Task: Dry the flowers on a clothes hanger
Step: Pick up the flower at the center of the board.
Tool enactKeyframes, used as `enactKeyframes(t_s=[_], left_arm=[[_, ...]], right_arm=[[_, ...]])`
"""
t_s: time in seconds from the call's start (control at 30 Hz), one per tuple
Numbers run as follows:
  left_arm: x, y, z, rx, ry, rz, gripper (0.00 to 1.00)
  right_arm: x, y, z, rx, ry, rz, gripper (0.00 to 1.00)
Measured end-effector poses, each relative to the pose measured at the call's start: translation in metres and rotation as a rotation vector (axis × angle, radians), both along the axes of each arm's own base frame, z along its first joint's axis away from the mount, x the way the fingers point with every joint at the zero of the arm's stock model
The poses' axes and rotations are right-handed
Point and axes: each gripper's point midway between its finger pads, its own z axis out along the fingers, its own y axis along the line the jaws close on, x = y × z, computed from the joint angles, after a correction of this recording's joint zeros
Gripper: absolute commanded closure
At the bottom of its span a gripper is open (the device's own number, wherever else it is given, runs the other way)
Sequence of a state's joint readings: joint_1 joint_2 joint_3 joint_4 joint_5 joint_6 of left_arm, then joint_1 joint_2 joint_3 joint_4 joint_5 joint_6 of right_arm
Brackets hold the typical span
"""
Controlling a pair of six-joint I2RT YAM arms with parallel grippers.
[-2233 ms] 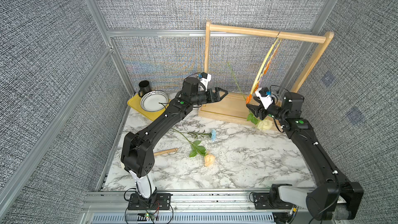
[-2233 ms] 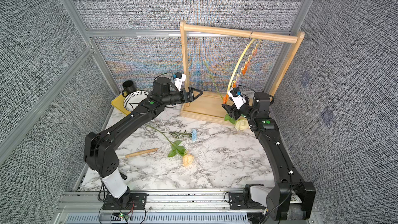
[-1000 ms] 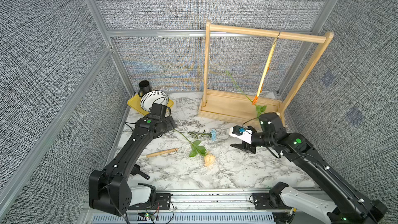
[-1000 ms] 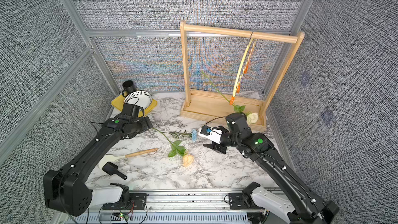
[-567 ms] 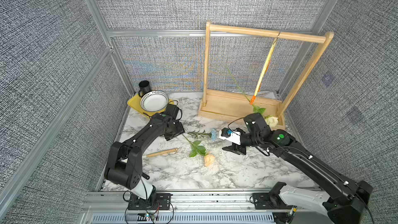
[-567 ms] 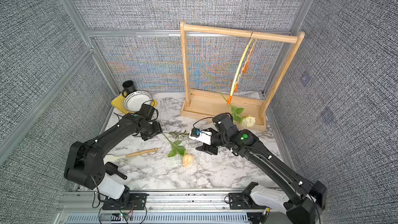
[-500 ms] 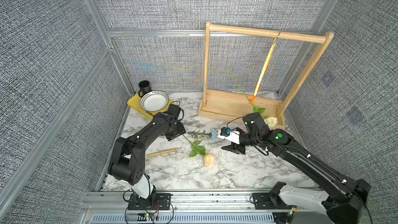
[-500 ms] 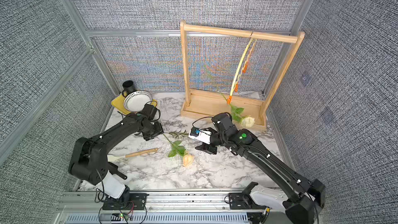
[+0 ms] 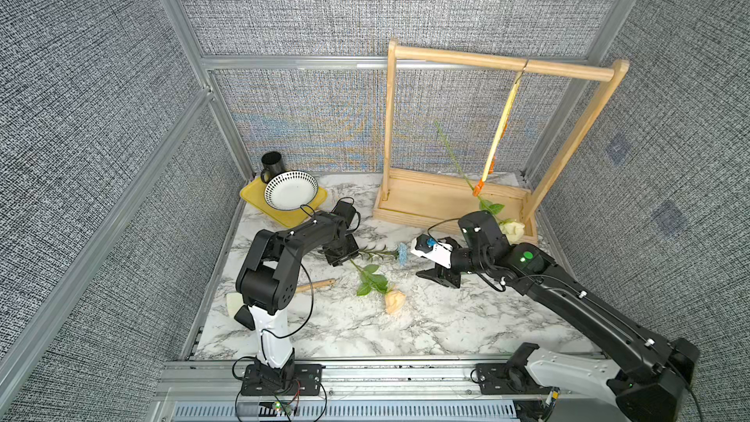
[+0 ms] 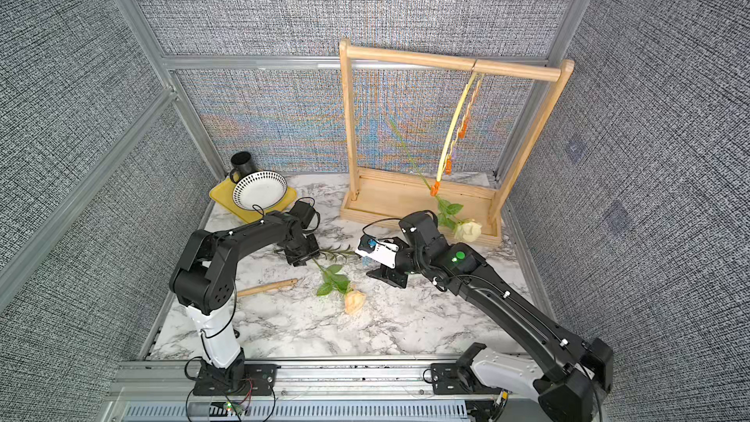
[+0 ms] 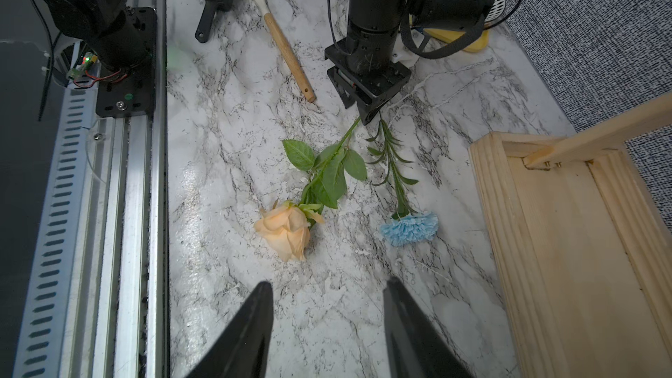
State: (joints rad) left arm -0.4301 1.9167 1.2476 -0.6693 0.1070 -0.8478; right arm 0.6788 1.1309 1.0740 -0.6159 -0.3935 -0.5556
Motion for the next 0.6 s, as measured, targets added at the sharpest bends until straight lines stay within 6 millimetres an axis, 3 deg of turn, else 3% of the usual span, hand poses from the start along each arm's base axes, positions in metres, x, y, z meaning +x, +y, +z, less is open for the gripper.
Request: enactKeyframes(t_s=[0.17,0.23,0.33,0.37,0.5,0.6], left_arm=[[0.003,0.003,-0.004,0.026,0.002,0.013,0.69],[0.004,0.004,-0.005,0.032,0.000,0.014,0.84],[0.005,0.006,-0.005,0.046,-0.011,0.015,0.90],[0.006,0.007,-0.004,0.048,-0.015,0.019,0.97],[0.005,0.011,0.004,0.068,-0.046,0.014,0.98],[0.008,0.013,0.030,0.057,-0.110,0.019,0.98]], right_arm=[[0.001,0.000,0.006,0.011,-0.009,-0.007,0.52],[0.001,0.000,0.006,0.012,-0.007,-0.010,0.52],[0.001,0.000,0.006,0.011,-0.006,-0.009,0.52],[0.001,0.001,0.006,0.012,-0.006,-0.008,0.52],[0.002,0.000,0.009,0.014,-0.015,-0.013,0.50],[0.002,-0.001,0.023,0.045,-0.036,-0.029,0.49]])
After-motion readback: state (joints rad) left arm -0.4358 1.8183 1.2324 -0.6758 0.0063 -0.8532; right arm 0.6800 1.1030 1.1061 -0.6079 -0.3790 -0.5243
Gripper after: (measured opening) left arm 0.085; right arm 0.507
